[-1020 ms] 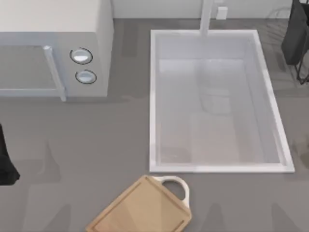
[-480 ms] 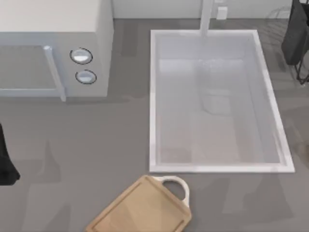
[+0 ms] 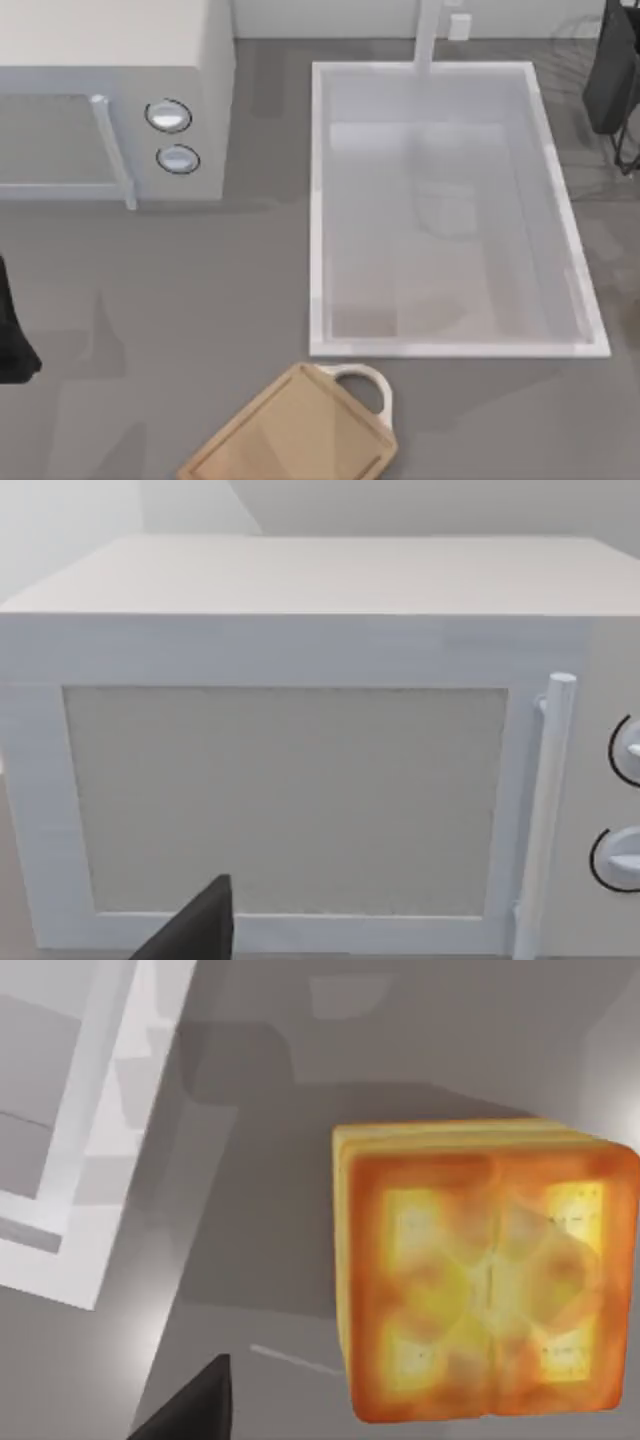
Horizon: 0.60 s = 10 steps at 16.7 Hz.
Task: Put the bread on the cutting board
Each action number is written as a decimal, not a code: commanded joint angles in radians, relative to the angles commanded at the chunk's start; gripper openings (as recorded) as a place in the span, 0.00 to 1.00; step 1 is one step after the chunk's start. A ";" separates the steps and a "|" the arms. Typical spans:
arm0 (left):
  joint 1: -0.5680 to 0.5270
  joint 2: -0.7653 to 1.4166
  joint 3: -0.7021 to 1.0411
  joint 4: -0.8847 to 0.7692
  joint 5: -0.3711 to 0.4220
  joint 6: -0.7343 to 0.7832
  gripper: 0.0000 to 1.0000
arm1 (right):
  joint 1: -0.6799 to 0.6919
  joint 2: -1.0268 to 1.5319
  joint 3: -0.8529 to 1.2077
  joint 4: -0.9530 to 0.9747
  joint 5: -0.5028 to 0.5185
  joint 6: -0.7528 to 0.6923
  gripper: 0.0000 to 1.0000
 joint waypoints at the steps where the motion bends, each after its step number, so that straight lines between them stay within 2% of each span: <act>1: 0.000 0.000 0.000 0.000 0.000 0.000 1.00 | -0.003 0.054 0.037 -0.033 0.000 -0.011 1.00; 5: 0.000 0.000 0.000 0.000 0.000 0.000 1.00 | -0.009 0.169 0.117 -0.106 0.000 -0.035 1.00; 10: 0.000 0.000 0.000 0.000 0.000 0.000 1.00 | -0.004 0.169 0.117 -0.106 0.000 -0.035 1.00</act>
